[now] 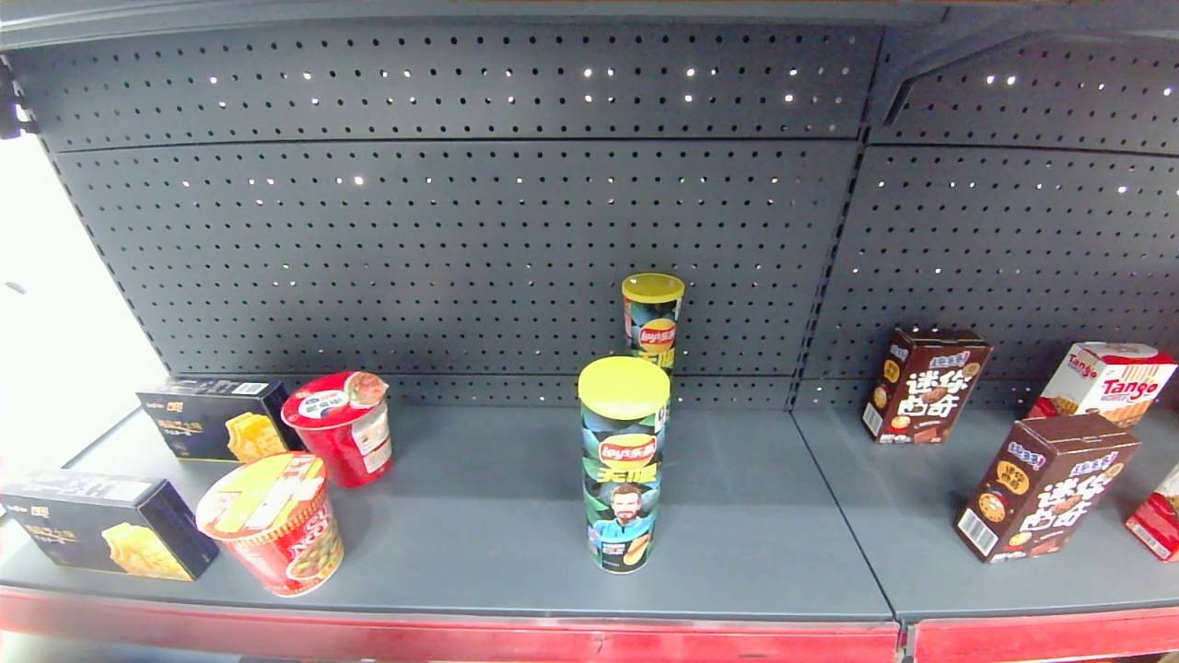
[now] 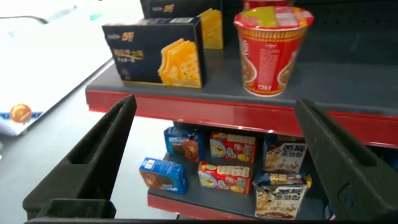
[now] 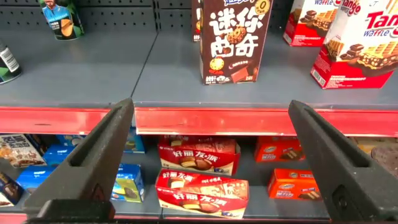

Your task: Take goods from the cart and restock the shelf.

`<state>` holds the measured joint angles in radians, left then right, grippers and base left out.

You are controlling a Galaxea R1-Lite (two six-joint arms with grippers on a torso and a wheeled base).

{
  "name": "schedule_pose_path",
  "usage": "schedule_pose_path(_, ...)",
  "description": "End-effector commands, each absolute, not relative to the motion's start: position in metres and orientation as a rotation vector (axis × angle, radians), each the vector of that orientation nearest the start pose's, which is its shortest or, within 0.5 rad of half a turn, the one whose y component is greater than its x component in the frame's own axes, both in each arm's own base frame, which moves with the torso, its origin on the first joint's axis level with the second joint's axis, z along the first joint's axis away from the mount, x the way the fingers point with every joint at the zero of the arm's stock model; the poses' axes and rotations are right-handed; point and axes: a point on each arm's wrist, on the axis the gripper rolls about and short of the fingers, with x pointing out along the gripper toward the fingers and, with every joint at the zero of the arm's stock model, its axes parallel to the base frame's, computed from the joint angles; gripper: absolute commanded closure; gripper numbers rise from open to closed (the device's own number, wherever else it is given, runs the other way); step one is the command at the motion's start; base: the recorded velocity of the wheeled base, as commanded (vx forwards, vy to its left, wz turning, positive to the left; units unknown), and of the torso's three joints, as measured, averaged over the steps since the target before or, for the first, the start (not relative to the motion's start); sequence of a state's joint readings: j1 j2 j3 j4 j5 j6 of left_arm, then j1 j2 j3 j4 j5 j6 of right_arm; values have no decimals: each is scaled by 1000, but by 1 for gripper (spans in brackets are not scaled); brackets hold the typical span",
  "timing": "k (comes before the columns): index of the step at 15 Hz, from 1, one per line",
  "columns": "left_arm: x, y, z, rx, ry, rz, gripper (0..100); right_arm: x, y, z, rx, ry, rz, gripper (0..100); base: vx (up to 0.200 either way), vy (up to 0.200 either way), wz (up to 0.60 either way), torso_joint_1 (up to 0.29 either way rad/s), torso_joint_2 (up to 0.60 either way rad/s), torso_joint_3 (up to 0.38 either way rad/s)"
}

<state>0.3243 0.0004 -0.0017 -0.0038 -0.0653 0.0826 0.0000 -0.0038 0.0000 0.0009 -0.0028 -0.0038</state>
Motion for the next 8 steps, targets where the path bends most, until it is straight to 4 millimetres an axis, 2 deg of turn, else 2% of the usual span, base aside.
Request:
schedule_pose_path(1,-33,-16,126,264,-170,89,0,-23,0,75,-5,2,-3,0,0,0,0,0,0,0)
schedule_pose_path(2,-25,-14,142,377,-131,-37,0,-23,0,75,-5,0,-3,0,0,0,0,0,0,0)
schedule_pose_path(3,-19,-12,165,440,-139,-148,0,-23,0,75,-5,0,-3,0,0,0,0,0,0,0)
schedule_pose_path(4,-7,-10,181,455,-130,-316,0,-23,0,75,-5,0,-3,0,0,0,0,0,0,0)
schedule_pose_path(5,13,-10,200,498,-114,-480,0,-23,0,75,-5,0,-3,0,0,0,0,0,0,0)
schedule_pose_path(6,31,-13,219,548,-123,-555,0,-23,0,75,-5,0,-3,0,0,0,0,0,0,0)
schedule_pose_path(8,73,-26,250,539,-106,-697,0,-23,0,75,-5,2,-3,0,0,0,0,0,0,0)
